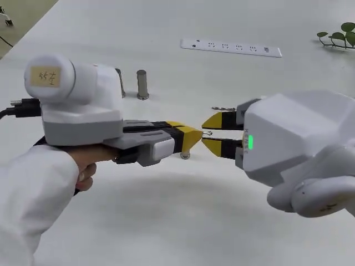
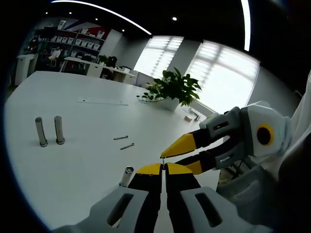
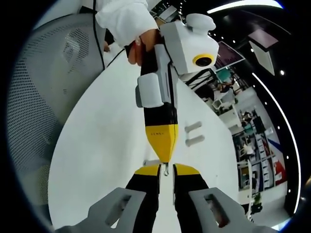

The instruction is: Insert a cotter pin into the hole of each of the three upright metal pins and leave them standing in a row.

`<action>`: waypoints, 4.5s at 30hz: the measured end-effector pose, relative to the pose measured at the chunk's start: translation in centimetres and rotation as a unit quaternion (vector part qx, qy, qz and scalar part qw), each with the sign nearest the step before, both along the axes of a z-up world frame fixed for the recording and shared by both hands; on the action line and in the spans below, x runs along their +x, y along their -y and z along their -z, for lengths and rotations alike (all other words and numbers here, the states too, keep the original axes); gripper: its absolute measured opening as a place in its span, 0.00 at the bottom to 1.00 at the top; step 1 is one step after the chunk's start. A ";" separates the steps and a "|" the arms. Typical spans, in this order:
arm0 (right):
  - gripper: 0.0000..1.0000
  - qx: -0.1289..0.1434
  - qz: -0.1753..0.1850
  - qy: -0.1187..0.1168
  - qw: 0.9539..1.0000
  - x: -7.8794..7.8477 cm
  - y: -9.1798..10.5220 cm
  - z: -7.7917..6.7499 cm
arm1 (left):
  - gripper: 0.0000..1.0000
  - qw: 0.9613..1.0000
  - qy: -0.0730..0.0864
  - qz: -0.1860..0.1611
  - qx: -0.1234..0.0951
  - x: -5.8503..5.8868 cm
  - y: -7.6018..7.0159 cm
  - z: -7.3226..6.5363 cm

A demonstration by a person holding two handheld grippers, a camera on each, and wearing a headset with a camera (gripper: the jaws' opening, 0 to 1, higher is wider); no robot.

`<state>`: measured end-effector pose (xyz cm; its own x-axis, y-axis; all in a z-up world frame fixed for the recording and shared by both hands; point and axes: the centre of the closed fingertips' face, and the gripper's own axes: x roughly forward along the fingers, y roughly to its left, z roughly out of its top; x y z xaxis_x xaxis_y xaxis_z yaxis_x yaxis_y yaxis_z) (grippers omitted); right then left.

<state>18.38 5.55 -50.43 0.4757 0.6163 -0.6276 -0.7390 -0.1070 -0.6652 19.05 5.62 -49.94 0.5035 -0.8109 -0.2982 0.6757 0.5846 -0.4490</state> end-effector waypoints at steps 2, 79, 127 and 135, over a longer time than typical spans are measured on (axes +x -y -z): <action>0.05 0.008 0.005 -0.010 1.000 0.0 0.1 0.0 | 0.00 1.000 0.001 0.002 0.003 0.0 -0.1 0.1; 0.00 0.133 -0.013 -0.445 0.886 -6.5 0.7 0.8 | 0.00 0.970 0.121 0.197 0.074 -6.0 0.7 0.1; 0.00 0.107 0.071 -0.391 0.911 2.8 2.4 6.2 | 0.10 0.967 0.105 0.152 0.174 3.5 -0.9 5.3; 0.00 0.104 0.063 -0.384 0.915 2.9 2.0 5.9 | 0.06 0.957 0.119 0.179 0.195 3.3 -0.7 5.6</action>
